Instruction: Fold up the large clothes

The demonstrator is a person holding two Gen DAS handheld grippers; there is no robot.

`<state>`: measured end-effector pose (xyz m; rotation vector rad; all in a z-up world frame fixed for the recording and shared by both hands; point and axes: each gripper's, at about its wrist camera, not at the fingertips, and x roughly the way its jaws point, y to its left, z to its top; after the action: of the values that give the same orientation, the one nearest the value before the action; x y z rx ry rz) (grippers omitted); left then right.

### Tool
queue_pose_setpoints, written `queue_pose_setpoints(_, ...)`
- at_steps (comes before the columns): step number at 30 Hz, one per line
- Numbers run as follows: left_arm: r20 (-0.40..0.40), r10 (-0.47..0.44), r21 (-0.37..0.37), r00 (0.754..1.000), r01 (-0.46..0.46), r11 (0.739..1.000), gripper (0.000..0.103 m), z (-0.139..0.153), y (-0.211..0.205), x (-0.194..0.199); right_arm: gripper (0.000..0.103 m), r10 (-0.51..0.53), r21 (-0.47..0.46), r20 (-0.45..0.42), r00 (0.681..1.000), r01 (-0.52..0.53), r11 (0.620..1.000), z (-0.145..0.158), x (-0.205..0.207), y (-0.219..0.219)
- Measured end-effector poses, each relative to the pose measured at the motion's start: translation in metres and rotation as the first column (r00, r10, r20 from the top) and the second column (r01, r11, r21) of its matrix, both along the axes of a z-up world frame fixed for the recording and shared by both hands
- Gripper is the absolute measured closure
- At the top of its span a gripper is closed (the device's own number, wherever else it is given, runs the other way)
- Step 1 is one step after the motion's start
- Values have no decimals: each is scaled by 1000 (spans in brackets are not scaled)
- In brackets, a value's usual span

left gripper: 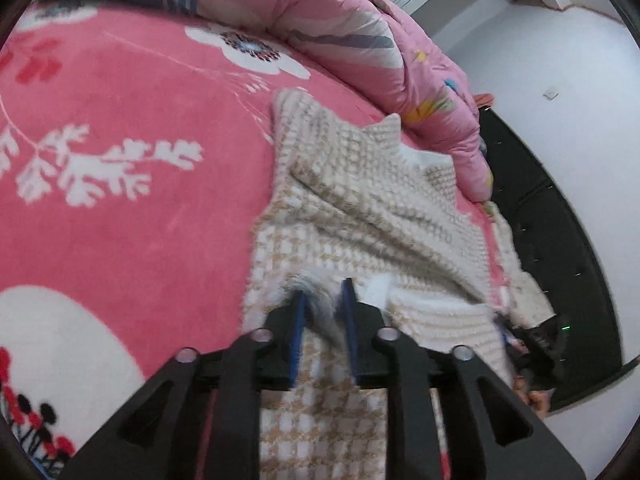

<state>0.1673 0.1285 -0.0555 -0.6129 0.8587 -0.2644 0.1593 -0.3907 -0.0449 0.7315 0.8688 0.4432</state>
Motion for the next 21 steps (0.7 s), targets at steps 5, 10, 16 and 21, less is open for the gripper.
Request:
queue_pose_setpoints(5,127,20,1,992,-21,1000,33,33,15,-21,25,-24,-8,87,996,25,1000,30,-27,-11)
queue_pose_setpoints(10,191,-28,39,981,21,999,33,58,13,-51,23,-36,-20,117,992,39,999,57,-77,-23)
queue_pose_setpoints(16,196,-222,46,955,217,975,33,34,-23,-119,21,-56,15,86,995,55,998,48,-136,-23)
queue_pose_setpoints(21,31,-186,-54,982,188,981,33,-27,-33,-127,26,-94,28,-91,991,97,995,-1,-141,-19)
